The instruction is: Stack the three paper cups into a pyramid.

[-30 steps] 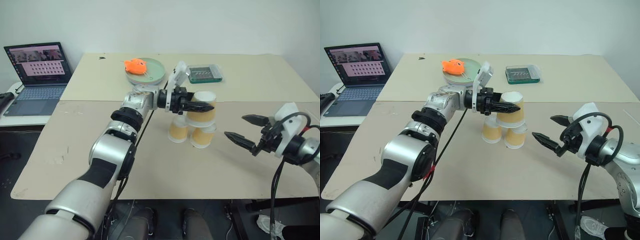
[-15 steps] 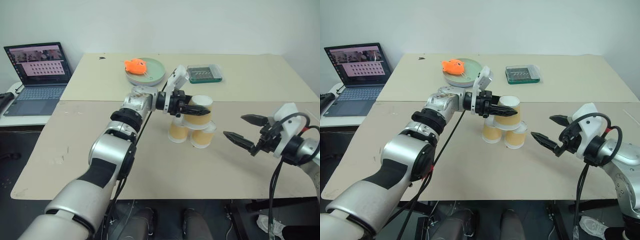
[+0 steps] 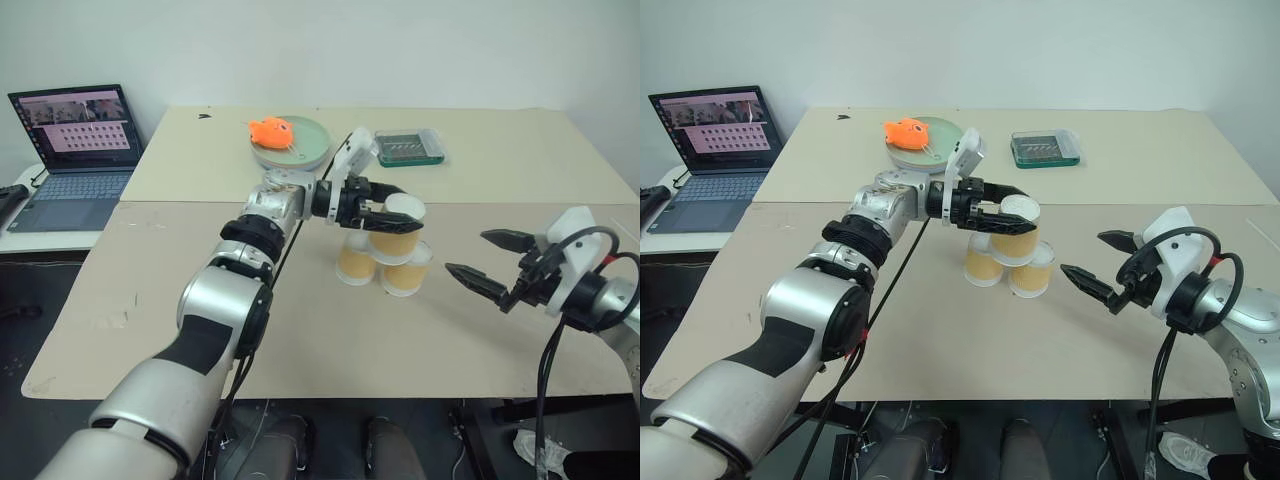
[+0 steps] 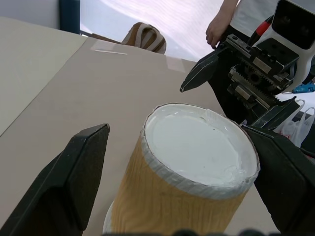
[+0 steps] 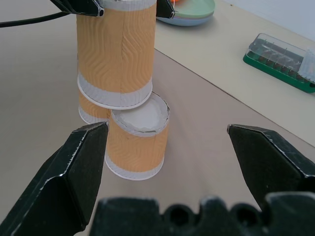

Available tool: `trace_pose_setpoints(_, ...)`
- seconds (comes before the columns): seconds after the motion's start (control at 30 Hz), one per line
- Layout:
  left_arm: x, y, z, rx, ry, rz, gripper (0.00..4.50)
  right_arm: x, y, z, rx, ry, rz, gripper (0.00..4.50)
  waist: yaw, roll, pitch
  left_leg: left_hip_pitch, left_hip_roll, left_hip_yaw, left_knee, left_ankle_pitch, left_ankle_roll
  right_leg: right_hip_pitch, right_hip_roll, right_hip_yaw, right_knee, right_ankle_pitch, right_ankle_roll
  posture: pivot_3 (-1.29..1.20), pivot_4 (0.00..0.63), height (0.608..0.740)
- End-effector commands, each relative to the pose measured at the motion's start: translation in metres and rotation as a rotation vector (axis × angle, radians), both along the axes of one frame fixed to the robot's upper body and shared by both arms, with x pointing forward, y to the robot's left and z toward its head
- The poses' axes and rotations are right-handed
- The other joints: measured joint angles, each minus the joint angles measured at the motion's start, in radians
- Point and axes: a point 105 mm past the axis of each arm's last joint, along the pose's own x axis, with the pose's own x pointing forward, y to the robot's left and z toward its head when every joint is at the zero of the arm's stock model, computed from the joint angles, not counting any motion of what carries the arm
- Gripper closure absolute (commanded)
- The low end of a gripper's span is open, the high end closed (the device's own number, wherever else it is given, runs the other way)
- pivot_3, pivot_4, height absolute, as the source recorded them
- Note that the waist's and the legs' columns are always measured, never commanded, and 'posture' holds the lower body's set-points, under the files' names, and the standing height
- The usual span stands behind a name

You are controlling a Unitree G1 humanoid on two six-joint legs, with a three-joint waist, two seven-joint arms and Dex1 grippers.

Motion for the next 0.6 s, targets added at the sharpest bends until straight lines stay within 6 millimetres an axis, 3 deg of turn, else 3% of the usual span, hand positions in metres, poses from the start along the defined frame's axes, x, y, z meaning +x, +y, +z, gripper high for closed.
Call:
trace_pose_setpoints(0.03, -0.0019, -0.0026, 0.0209, -0.027, -0.044, -0.021, 0.03, -0.0018, 0.0028, 0.0113, 0.000, -0.056, 0.018, 0.00, 0.000, 0.000, 0.000, 0.000, 0.000, 0.000, 0.000, 0.000, 0.000, 0.000, 0.000, 0.000, 0.000, 0.000, 0.000, 0.00, 0.150, 0.730)
trace_pose_setpoints(0.6, -0.0004, 0.0047, 0.0297, -0.044, -0.051, -0.017, 0.03, 0.0037, 0.0057, 0.0113, -0.002, -0.058, 0.042, 0.00, 0.000, 0.000, 0.000, 0.000, 0.000, 0.000, 0.000, 0.000, 0.000, 0.000, 0.000, 0.000, 0.001, 0.000, 0.000, 0.00, 0.150, 0.730)
